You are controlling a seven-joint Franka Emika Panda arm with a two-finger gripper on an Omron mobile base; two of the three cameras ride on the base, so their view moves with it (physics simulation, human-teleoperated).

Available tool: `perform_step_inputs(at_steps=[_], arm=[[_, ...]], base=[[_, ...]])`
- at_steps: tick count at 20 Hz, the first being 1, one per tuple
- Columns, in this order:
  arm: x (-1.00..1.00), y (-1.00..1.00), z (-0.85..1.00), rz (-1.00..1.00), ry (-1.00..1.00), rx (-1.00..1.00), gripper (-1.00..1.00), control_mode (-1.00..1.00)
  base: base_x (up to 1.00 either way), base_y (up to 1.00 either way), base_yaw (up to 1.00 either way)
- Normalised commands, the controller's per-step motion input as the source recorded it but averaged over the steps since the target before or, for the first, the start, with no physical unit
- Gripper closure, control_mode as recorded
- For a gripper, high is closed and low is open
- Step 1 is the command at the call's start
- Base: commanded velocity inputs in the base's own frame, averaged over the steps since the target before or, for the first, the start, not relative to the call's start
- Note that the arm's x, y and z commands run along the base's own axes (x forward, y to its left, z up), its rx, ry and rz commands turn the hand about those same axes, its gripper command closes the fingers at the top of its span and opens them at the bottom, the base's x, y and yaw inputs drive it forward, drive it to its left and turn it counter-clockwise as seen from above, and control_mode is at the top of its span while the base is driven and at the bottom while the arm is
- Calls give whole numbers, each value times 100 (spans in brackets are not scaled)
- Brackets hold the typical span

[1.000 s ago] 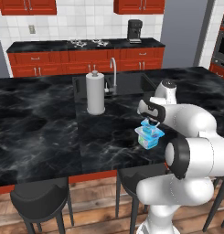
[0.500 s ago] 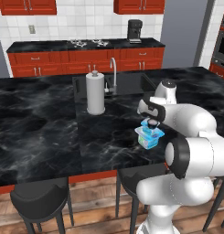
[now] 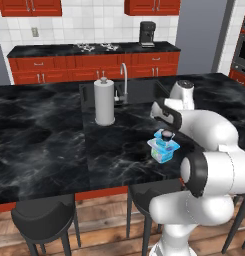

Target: Stack the yogurt containers by placing the smaller containers on top of the larger containers.

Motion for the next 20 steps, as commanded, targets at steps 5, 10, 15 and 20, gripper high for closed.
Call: perform_step_inputs(at_steps=[5,10,15,20], arm=[[-89,4,1,12,0,-8,-100,-100],[-95,0,0,15,-2,-8,-100,-100],[-84,0,0,14,-16,-5,-100,-100],[-65,-4,6,5,-41,0,-100,-100]], base=[[0,0,0],[0,0,0],[0,0,0],[0,0,0]])
